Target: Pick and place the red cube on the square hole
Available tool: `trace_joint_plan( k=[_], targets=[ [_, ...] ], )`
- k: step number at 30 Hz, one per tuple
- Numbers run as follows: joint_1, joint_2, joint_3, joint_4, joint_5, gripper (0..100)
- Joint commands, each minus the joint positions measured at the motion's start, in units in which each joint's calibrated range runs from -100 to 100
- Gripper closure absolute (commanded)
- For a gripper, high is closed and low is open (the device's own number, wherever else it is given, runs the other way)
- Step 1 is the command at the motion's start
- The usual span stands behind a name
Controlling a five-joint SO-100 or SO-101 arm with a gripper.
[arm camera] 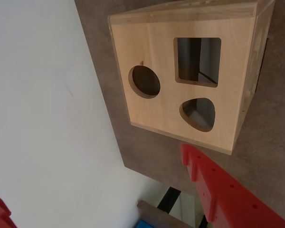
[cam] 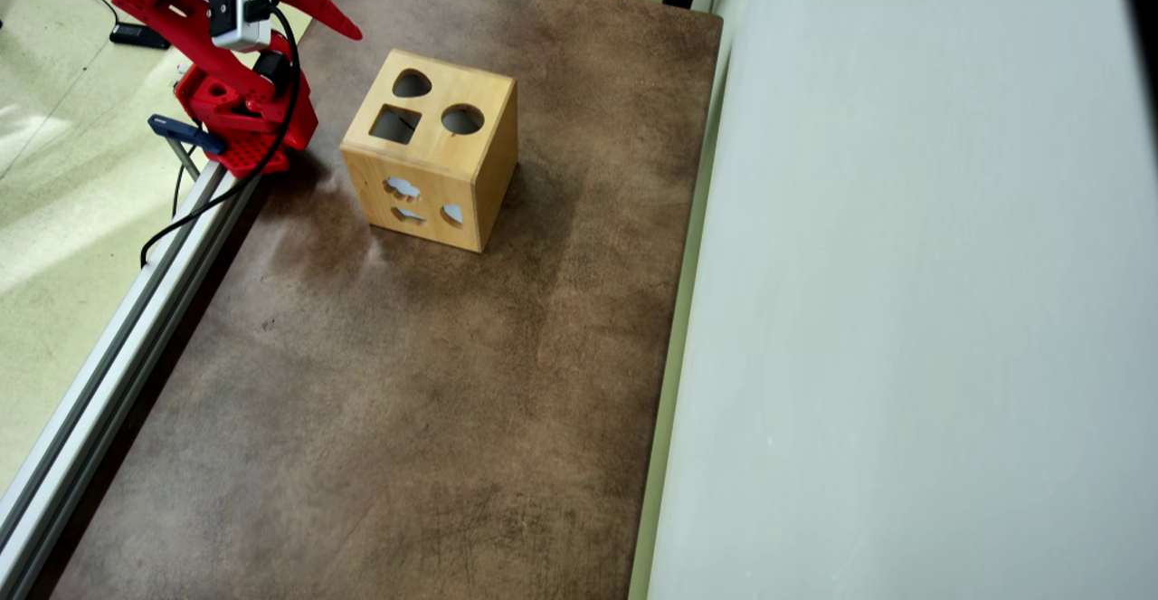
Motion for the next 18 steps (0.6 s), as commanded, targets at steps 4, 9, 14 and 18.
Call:
trace_joint_plan(
  k=[4, 9, 14, 18],
  targets=[
    [0.04, -0.40, -1.61, 0.57, 0.29, 48],
    [0.04, -0.40, -1.61, 0.57, 0.29, 48],
    [0.04, -0.40, -1.61, 0.57, 0.29, 48],
    [0.04, -0.40, -1.61, 0.57, 0.29, 48]
  ],
)
